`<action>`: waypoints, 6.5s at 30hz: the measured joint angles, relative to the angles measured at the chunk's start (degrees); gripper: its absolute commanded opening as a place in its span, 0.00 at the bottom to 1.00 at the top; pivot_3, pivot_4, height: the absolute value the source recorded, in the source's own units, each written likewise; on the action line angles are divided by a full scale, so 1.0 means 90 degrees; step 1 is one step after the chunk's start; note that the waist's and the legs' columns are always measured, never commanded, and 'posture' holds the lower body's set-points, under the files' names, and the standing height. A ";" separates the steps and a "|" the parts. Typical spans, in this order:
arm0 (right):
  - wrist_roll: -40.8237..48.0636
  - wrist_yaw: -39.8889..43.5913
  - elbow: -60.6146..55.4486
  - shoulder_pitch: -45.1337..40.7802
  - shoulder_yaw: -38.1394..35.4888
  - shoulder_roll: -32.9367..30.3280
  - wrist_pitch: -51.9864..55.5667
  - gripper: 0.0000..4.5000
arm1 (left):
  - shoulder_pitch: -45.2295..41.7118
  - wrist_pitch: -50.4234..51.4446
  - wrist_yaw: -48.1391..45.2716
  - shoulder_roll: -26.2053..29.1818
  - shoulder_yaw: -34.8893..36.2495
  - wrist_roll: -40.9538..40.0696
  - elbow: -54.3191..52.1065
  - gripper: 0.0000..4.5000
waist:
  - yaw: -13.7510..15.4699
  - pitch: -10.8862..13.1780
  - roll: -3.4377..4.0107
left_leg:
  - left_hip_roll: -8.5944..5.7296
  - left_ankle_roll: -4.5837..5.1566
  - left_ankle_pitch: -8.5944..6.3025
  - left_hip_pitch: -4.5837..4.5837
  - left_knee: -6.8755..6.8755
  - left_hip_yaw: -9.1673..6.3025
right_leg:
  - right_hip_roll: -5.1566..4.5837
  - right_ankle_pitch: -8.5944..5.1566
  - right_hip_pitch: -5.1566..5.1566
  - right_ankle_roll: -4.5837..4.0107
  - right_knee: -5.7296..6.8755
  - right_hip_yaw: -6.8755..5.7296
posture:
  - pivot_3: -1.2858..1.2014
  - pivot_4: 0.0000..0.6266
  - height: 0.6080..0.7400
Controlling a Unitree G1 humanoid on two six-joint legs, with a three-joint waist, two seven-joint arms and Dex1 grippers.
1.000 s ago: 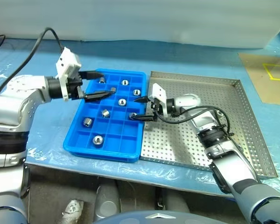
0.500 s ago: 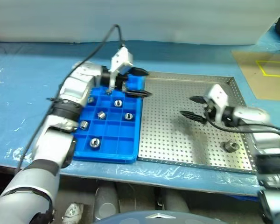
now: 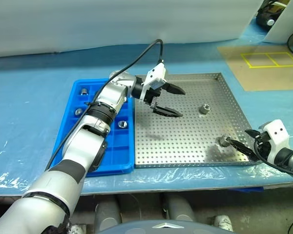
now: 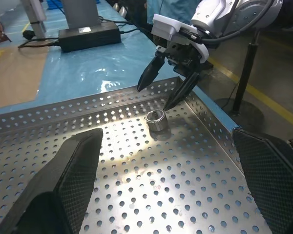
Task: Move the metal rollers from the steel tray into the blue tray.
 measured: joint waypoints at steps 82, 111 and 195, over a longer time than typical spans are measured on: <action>0.0401 0.2069 0.0881 -0.4828 0.4467 0.0871 -0.0266 0.28 | 0.3792 0.4129 0.0488 0.4420 0.2110 -0.1505 -0.5476 0.99 | 0.0722 0.0011 -0.0013 | 0.0016 -0.0036 0.0016 0.0027 -0.0111 0.0089 | 0.0001 -0.0010 -0.0069 -0.0003 -0.0006 0.0055 | 0.56 0.24 1.00; 0.0233 0.3002 0.1424 -0.5077 0.5624 0.2224 -0.0383 0.28 | 0.5484 0.4830 0.1784 0.4823 0.2513 -0.2949 -0.7768 0.99 | 0.1065 0.0009 -0.0017 | 0.0021 -0.0089 0.0049 0.0032 -0.0098 0.0068 | 0.0005 -0.0015 -0.0089 -0.0008 0.0067 0.0045 | 0.59 0.24 1.00; -0.0949 -0.1216 0.4838 -0.4124 0.2146 0.1180 -0.2654 0.64 | 0.0264 0.0185 0.0502 0.0264 0.0424 0.0463 0.0689 0.99 | 0.0407 0.0004 -0.0030 | -0.0002 0.0035 0.0004 0.0029 0.0000 0.0081 | 0.0006 -0.0008 -0.0045 -0.0001 0.0059 0.0093 | 0.40 0.24 1.00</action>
